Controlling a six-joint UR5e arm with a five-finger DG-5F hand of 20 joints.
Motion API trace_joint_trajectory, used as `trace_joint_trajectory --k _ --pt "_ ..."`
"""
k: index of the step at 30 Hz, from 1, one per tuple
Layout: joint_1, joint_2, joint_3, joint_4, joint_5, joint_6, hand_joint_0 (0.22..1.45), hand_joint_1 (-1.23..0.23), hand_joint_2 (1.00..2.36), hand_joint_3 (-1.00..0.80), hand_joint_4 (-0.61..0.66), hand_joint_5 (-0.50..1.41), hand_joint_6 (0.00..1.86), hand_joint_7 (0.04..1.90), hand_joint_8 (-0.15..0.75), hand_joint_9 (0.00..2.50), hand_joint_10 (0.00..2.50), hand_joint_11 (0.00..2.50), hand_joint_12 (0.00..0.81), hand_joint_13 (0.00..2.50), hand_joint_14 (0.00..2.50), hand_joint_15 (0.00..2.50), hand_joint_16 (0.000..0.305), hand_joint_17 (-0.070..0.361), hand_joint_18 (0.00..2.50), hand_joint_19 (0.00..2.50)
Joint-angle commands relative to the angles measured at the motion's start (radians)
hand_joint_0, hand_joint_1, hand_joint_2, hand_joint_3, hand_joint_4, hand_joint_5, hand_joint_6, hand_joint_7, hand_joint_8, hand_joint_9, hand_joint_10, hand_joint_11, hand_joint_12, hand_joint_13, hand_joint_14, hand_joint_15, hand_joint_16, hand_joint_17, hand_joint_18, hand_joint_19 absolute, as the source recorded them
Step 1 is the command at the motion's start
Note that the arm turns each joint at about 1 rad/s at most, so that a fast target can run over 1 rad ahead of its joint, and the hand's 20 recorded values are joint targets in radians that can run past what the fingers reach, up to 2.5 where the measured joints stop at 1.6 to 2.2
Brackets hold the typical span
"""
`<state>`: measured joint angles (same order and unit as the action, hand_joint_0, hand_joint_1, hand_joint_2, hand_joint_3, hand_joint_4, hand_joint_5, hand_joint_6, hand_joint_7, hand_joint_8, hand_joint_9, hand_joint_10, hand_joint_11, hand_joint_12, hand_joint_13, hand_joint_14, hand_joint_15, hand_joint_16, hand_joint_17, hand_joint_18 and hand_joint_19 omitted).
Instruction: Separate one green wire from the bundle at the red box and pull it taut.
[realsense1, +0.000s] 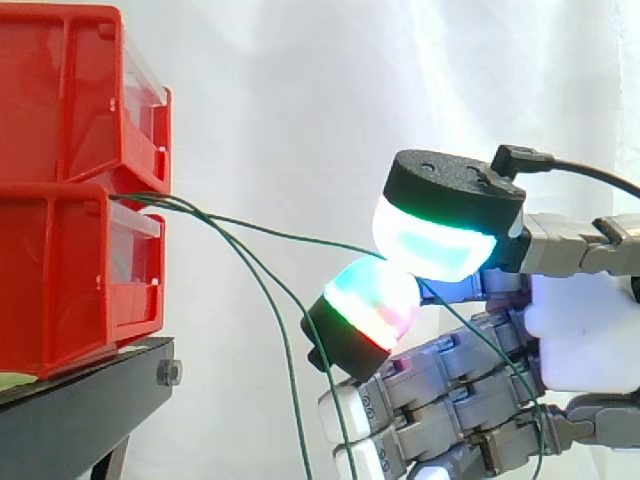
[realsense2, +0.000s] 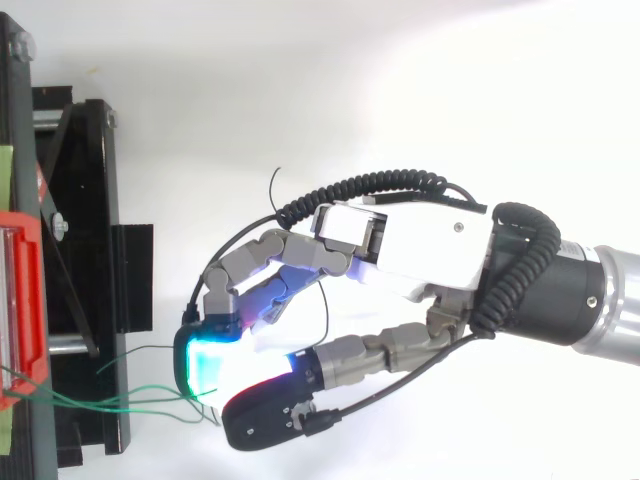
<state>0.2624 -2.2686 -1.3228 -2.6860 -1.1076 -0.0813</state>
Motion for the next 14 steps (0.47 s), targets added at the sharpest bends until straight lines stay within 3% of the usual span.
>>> trace_joint_trajectory --k 1,14 --pt "0.0 0.0 -0.001 0.0 0.0 0.0 0.6 -0.76 1.02 -0.09 -0.06 -0.1 0.87 1.11 0.26 0.85 0.01 0.27 0.337 0.77 0.01 0.35 0.051 0.116 0.7 0.58" --pt "0.0 0.0 0.0 0.0 0.0 0.0 0.6 -0.76 1.02 -0.09 -0.06 -0.1 0.87 1.11 0.264 0.85 0.01 0.28 0.336 0.77 0.01 0.34 0.05 0.112 0.68 0.57"
